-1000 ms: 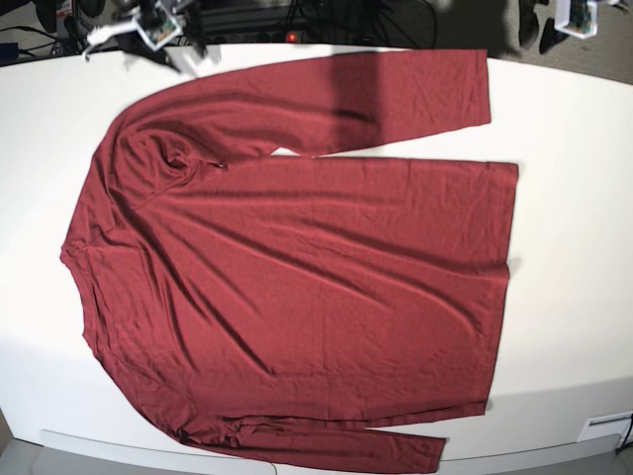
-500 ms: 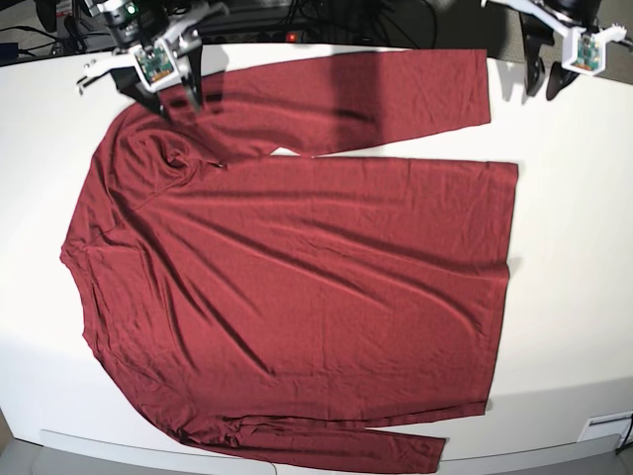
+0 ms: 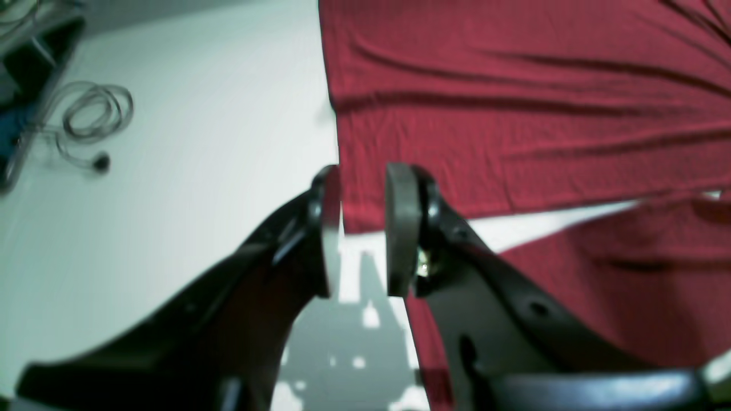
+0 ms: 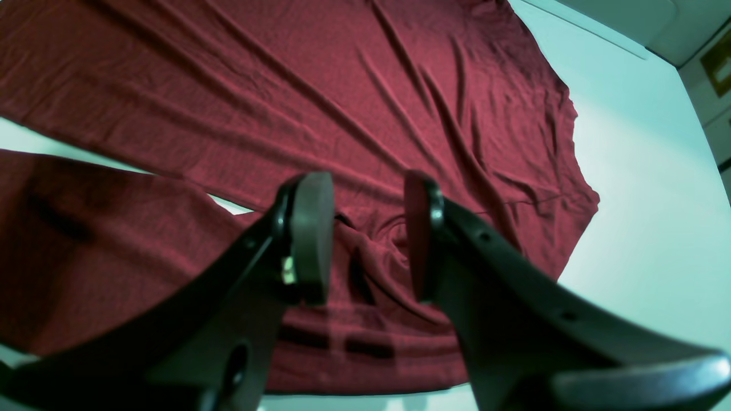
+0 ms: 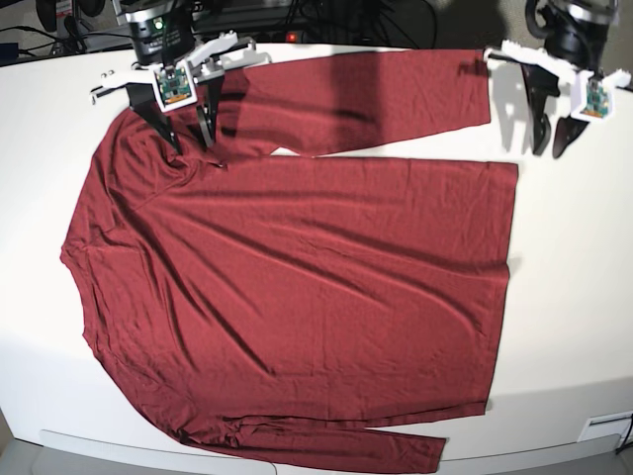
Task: Fold the T-shirt properly
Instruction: 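Lower the right gripper onto the shirt near the collar and grasp, then move the left gripper to the shoulder edge by the sleeve and grasp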
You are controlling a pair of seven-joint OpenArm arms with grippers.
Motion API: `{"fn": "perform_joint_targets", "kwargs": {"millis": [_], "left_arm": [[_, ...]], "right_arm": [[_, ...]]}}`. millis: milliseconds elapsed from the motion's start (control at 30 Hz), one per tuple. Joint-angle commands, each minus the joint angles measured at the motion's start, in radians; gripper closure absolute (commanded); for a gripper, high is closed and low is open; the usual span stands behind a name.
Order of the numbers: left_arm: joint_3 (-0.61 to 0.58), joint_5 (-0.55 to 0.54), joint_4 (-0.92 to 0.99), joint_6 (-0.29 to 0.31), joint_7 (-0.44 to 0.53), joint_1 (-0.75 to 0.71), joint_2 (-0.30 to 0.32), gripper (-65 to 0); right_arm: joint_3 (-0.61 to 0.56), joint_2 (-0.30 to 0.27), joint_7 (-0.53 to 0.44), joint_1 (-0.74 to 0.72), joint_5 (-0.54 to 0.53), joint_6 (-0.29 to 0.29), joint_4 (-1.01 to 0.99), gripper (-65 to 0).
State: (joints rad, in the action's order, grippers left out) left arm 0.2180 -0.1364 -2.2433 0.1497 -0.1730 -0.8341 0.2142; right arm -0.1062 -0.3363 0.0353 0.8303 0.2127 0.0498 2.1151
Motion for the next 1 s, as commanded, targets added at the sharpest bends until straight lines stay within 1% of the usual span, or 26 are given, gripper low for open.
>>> {"fn": "perform_joint_targets", "kwargs": {"millis": [0, 67, 167, 200, 267, 333, 400, 467, 533, 567, 600, 767, 867, 967], "left_arm": [[0.004, -0.002, -0.019, -0.003, 0.023, 0.007, 0.025, -13.8], [0.004, 0.017, -0.019, 0.003, 0.023, 0.037, 0.066, -13.8], [0.004, 0.109, -0.019, 0.042, 0.006, 0.081, 0.138, -13.8], [0.004, 0.131, -0.019, 0.063, -0.010, 0.092, 0.164, -13.8], [0.004, 0.140, -0.017, 0.107, -0.046, 0.110, 0.218, -13.8], [0.004, 0.148, -0.012, 0.153, -0.055, 0.120, 0.271, -15.1], [0.004, 0.201, -0.008, 0.201, -0.054, 0.120, 0.320, -20.6], [0.004, 0.242, -0.008, 0.237, -0.055, 0.119, 0.364, -30.5], [0.003, 0.241, -0.008, 0.242, -0.050, 0.119, 0.398, -40.3], [0.001, 0.241, -0.008, 0.242, -0.046, 0.119, 0.414, -43.3], [-0.004, 0.241, -0.008, 0.242, -0.039, 0.120, 0.431, -44.4], [-0.042, 0.242, -0.007, 0.243, -0.039, 0.120, 0.504, -44.4], [-0.087, 0.243, -0.006, 0.243, -0.039, 0.123, 0.536, -44.4], [-0.152, 0.241, 0.013, 0.243, -0.039, 0.151, 0.551, -44.4]], "right_arm": [[0.002, -0.005, 0.001, -0.003, 0.042, 0.011, 0.019, -21.6], [0.002, -0.005, 0.060, -0.012, 0.093, 0.011, 0.019, -21.6], [0.002, -0.005, 0.152, -0.026, 0.135, 0.011, 0.019, -21.6], [0.002, -0.005, 0.164, -0.027, 0.136, 0.011, 0.019, -21.6], [0.002, -0.005, 0.169, -0.031, 0.136, 0.011, 0.019, -21.6], [0.002, -0.005, 0.167, -0.033, 0.136, 0.011, 0.019, -21.6], [0.002, -0.005, 0.165, -0.035, 0.137, 0.011, 0.019, -21.6], [0.002, -0.005, 0.163, -0.037, 0.158, 0.011, 0.019, -21.7], [0.002, -0.005, 0.163, -0.038, 0.196, 0.011, 0.019, -21.7], [0.002, -0.005, 0.164, -0.038, 0.216, 0.011, 0.019, -21.7], [0.002, -0.005, 0.164, -0.038, 0.231, 0.010, 0.019, -21.7], [0.002, -0.005, 0.169, -0.038, 0.241, 0.010, 0.019, -21.7], [0.002, -0.005, 0.168, -0.039, 0.240, 0.010, 0.019, -21.7], [0.001, -0.005, 0.170, -0.051, 0.240, 0.010, 0.019, -21.7]]}}
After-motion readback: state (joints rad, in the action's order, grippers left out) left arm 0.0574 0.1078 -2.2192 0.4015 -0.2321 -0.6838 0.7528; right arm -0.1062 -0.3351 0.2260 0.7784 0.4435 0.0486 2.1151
